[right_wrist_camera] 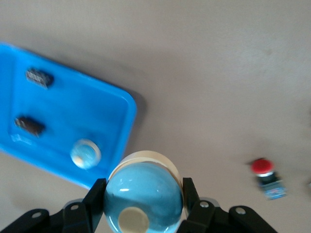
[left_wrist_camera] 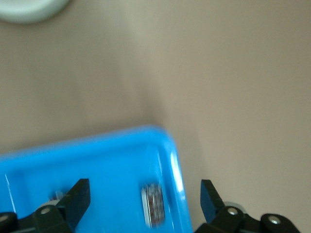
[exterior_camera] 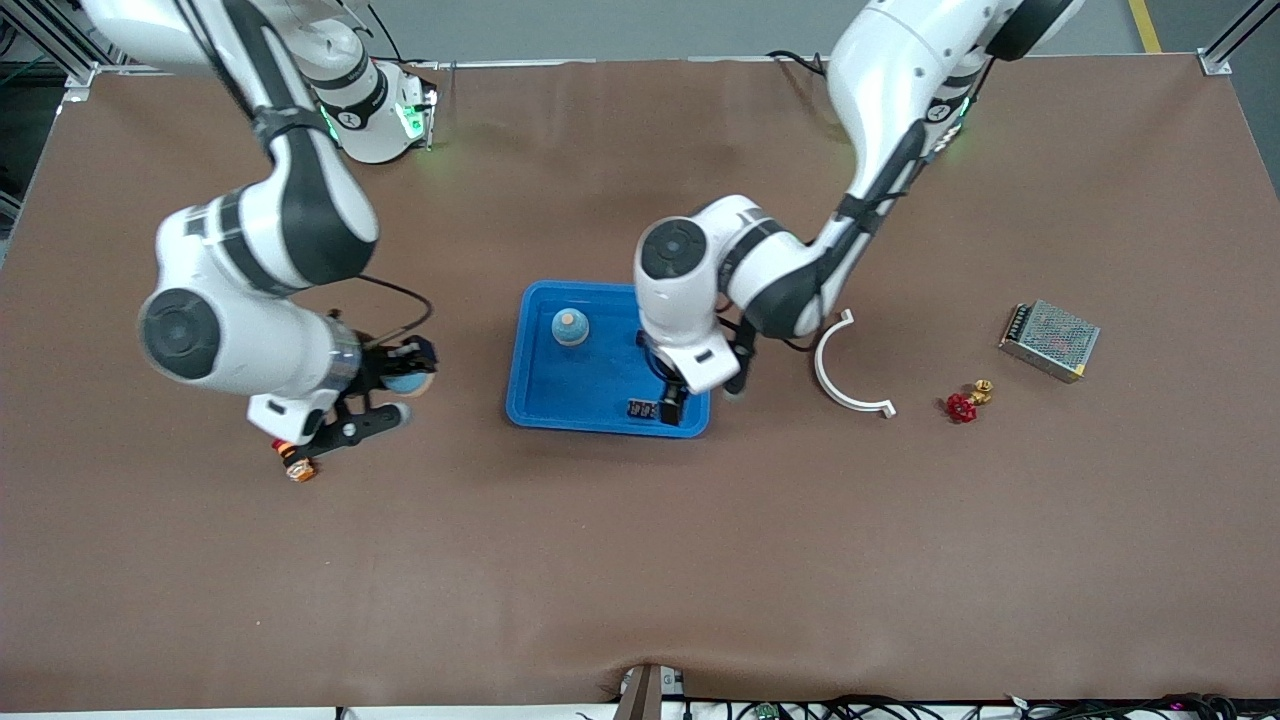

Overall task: Place electrolytic capacitor and blue bell in tray
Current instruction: 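Lower the bell into the tray while the left gripper returns to rest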

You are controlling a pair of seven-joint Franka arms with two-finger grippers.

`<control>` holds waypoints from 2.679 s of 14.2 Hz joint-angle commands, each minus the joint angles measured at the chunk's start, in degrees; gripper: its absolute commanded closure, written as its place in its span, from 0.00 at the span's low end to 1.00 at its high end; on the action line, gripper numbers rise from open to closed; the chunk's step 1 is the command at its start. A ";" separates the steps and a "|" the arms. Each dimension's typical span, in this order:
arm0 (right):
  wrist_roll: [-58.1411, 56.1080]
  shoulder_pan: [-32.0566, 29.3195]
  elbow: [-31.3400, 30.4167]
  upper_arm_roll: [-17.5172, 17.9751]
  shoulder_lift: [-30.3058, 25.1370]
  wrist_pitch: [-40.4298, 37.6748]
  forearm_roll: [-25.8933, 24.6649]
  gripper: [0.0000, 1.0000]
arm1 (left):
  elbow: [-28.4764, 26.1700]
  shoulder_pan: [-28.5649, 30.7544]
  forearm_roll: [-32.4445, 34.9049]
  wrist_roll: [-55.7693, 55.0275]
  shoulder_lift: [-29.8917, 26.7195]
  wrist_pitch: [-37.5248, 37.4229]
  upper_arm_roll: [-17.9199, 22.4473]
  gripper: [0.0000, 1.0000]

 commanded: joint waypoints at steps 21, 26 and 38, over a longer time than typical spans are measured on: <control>24.91 16.42 -17.63 -0.85 8.02 38.41 -1.27 0.78 | -5.02 56.27 -6.32 100.81 -14.78 -13.25 -18.70 0.00; 20.96 16.16 -18.07 -0.94 10.22 39.48 -1.62 0.78 | -4.67 58.56 -7.03 106.93 -19.08 -13.52 -19.14 0.00; 20.51 16.16 -18.33 -1.03 11.72 40.27 -1.89 0.00 | -4.58 58.73 -9.66 111.24 -27.52 -25.46 -21.25 0.00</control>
